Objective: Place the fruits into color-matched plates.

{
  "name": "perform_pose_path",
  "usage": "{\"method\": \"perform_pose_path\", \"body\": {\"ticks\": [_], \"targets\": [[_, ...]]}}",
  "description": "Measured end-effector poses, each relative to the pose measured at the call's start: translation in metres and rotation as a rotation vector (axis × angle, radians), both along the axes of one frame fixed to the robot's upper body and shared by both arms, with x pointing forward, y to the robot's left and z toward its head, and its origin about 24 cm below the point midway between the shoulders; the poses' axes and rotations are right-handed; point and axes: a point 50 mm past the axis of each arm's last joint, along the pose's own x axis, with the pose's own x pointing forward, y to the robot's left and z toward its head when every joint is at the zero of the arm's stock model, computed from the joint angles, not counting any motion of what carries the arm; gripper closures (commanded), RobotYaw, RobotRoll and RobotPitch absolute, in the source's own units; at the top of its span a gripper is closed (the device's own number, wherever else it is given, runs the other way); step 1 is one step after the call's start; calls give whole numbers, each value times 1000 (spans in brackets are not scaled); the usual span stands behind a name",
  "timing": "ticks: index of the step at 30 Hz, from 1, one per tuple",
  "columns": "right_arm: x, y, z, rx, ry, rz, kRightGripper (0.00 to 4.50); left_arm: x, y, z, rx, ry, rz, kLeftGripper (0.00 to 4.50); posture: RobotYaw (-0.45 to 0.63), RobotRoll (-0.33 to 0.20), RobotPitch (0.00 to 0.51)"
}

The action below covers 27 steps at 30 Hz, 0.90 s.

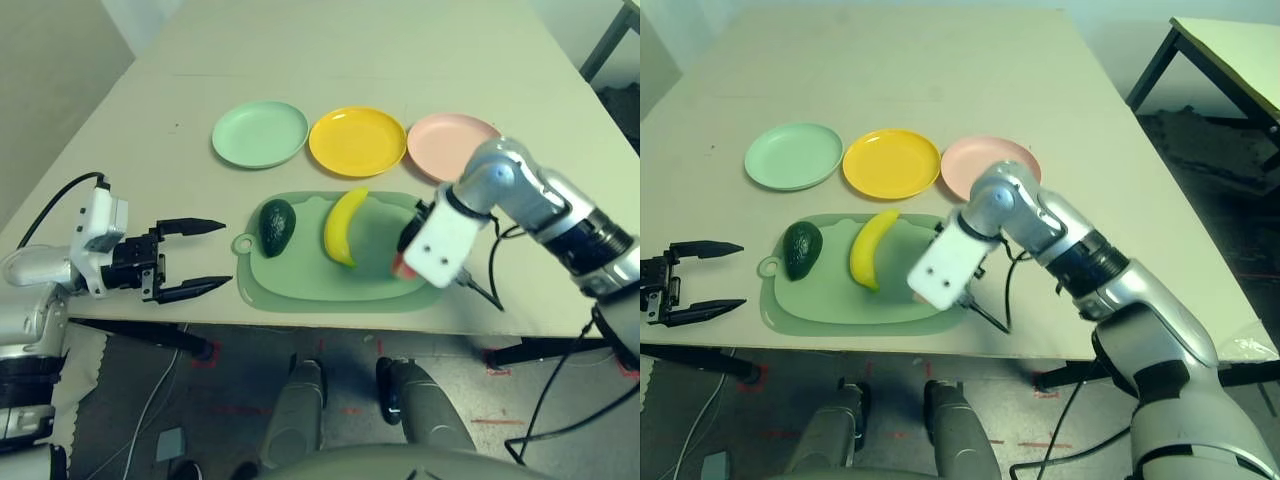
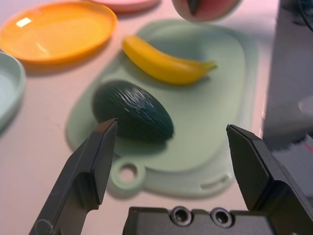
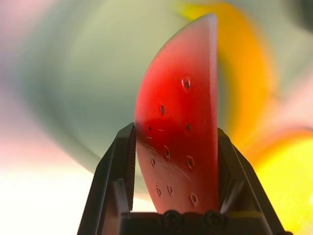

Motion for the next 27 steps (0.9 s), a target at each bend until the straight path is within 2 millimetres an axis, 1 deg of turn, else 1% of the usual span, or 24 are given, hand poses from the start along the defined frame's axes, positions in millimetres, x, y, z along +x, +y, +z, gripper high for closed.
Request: {"method": "perform_pose_path", "body": {"ticks": [2,4,6,8,11,14,18,24,27], "targets": [[15,-7,11,17,-50,-73,2416,3,-4,3,-29,-6,29,0,21,0,199],[28,-15,10,21,-72,-137,2416,5,-6,5,-41,-3,62,0,27,0,196],[43,-27,1,14,-95,-237,2416,9,-14,11,-62,-14,99,0,43,0,197],[55,-40,-11,3,-114,-328,2416,13,-22,17,-76,-20,143,0,56,0,199],[65,-56,-29,-22,-143,-448,2417,16,-31,25,-88,-25,205,0,78,0,202],[71,-67,-40,-34,-182,-525,2417,16,-39,34,-80,-43,224,0,95,0,204],[74,-70,-47,-41,-226,-567,2417,12,-46,40,-74,-49,216,0,106,0,207],[77,-75,-50,-52,-265,-608,2417,7,-40,39,-60,-35,241,0,86,0,200],[77,-74,-46,-50,-267,-609,2417,7,-38,40,-58,-37,244,0,73,0,195]]}}
